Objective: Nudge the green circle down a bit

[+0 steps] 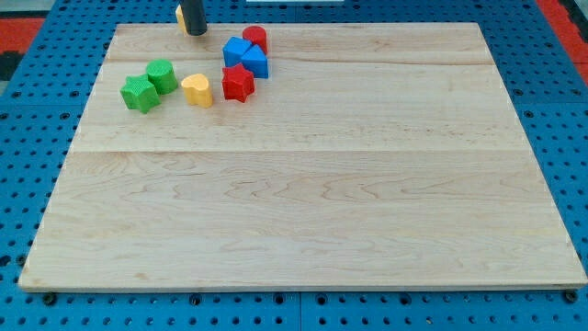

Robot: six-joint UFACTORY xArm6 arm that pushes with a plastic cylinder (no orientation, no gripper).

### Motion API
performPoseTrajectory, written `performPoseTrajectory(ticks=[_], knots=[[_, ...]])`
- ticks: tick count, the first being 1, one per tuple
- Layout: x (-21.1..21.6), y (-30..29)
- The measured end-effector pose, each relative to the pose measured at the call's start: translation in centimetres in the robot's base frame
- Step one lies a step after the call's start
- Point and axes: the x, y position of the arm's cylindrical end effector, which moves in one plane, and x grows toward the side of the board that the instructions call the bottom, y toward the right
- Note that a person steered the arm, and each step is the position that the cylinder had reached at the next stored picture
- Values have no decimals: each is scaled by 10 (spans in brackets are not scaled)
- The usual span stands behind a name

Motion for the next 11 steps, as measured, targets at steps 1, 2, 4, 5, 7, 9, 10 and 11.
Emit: performPoseTrajectory(ticks=[1,2,4,5,7,9,10,11], knots=[[0,-12],[0,-25],[0,-30],[0,-34],[0,-43],[11,-75],[38,-28],[65,-30]])
